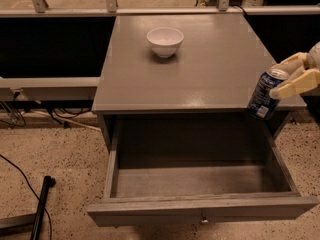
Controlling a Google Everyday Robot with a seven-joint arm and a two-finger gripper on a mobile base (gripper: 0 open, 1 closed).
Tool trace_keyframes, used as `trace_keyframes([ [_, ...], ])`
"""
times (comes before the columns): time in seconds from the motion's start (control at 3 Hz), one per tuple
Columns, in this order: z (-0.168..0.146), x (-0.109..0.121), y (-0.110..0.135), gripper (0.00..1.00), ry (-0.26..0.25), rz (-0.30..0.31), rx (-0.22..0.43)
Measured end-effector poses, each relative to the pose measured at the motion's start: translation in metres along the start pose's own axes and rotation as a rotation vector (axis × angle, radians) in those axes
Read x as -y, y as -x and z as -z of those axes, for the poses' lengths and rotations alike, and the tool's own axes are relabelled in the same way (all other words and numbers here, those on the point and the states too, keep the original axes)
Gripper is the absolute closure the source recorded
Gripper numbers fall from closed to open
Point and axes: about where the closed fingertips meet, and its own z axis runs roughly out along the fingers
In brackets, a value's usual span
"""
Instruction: Pick pepsi can from top drawer and place on counter
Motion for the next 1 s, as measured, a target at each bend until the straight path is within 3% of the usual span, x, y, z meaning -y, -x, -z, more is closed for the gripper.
trace_keyframes([
  [0.33, 0.0, 0.0, 0.0, 1.0, 0.0, 0.0, 0.0],
  [0.67, -0.01, 0.011, 0.017, 1.0, 0.0, 0.004, 0.028],
  [1.0, -0.026, 0.027, 0.051, 1.0, -0.022, 0.046, -0.017],
])
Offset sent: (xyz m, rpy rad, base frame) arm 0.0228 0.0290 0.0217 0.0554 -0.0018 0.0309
